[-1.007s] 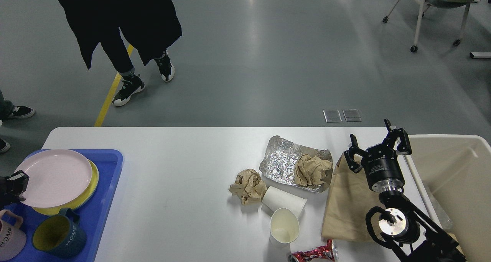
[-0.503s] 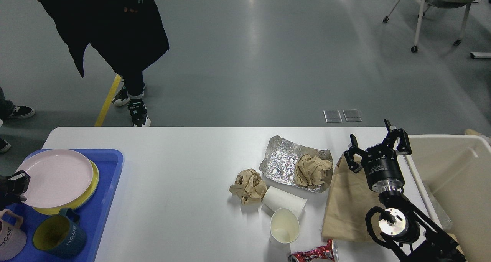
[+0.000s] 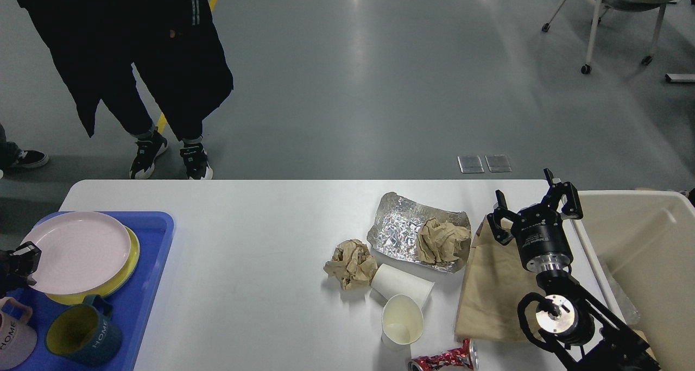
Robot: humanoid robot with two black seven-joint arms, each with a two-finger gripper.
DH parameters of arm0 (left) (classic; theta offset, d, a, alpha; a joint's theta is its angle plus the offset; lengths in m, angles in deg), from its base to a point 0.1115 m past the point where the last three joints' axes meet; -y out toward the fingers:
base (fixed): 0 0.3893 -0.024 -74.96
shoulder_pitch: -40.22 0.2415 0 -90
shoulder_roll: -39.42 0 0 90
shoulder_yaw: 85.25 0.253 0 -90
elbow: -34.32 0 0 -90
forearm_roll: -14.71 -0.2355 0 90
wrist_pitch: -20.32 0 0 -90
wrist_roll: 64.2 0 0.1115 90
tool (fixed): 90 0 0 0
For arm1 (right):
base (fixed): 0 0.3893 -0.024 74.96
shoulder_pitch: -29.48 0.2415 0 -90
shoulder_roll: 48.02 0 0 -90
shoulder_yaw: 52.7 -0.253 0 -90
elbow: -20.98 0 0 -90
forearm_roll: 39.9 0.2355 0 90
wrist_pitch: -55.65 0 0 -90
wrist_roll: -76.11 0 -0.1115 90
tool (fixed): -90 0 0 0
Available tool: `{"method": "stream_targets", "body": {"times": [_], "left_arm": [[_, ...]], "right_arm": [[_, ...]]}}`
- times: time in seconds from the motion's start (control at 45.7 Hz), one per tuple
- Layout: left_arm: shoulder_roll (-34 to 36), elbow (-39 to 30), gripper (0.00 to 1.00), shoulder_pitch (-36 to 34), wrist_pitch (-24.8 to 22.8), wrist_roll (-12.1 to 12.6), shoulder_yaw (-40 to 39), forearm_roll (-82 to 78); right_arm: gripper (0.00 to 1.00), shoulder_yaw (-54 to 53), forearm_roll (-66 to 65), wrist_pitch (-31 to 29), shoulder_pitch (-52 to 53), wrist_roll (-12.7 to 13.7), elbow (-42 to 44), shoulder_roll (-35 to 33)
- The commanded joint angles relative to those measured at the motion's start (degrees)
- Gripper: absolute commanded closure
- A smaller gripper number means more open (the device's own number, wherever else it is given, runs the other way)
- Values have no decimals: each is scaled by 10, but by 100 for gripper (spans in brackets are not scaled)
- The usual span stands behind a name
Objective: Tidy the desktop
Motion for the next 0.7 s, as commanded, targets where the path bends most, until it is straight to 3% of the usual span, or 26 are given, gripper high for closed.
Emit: {"method": "stream_targets", "body": {"times": [0.0, 0.022, 0.044, 0.088, 0.131, 0.219, 0.328, 0.372, 0.394, 0.46, 0.503, 0.547, 0.635, 0.679], "left_arm": [[-1, -3, 43, 0, 4, 5, 0, 0], [0, -3, 52, 0, 2, 5, 0, 0], [0, -3, 54, 0, 2, 5, 0, 0], [0, -3, 52, -2, 2, 4, -1, 0], [1, -2, 43, -2, 4, 4, 0, 0], [2, 0, 7, -2, 12, 3, 1, 0], [2, -1, 4, -3, 14, 0, 0, 0], [0, -2, 7, -3, 14, 0, -1, 0], [0, -3, 14, -3, 13, 3, -1, 0], [0, -4, 47, -3, -3, 5, -1, 0], [1, -4, 50, -3, -4, 5, 0, 0], [1, -3, 41, -3, -4, 5, 0, -1], [3, -1, 7, -3, 5, 5, 1, -1], [3, -1, 5, -3, 3, 5, 1, -2]], "right_arm": [[0, 0, 0, 0, 0, 0, 0, 0], [0, 1, 0, 0, 0, 0, 0, 0], [0, 1, 0, 0, 0, 0, 0, 0], [0, 0, 0, 0, 0, 0, 0, 0], [0, 1, 0, 0, 0, 0, 0, 1], [0, 0, 0, 0, 0, 0, -1, 0], [0, 0, 0, 0, 0, 0, -1, 1], [0, 1, 0, 0, 0, 0, 0, 1], [0, 0, 0, 0, 0, 0, 0, 0], [0, 1, 0, 0, 0, 0, 0, 0], [0, 0, 0, 0, 0, 0, 0, 0], [0, 0, 0, 0, 0, 0, 0, 0], [0, 0, 0, 0, 0, 0, -1, 0], [0, 0, 0, 0, 0, 0, 0, 0]]}}
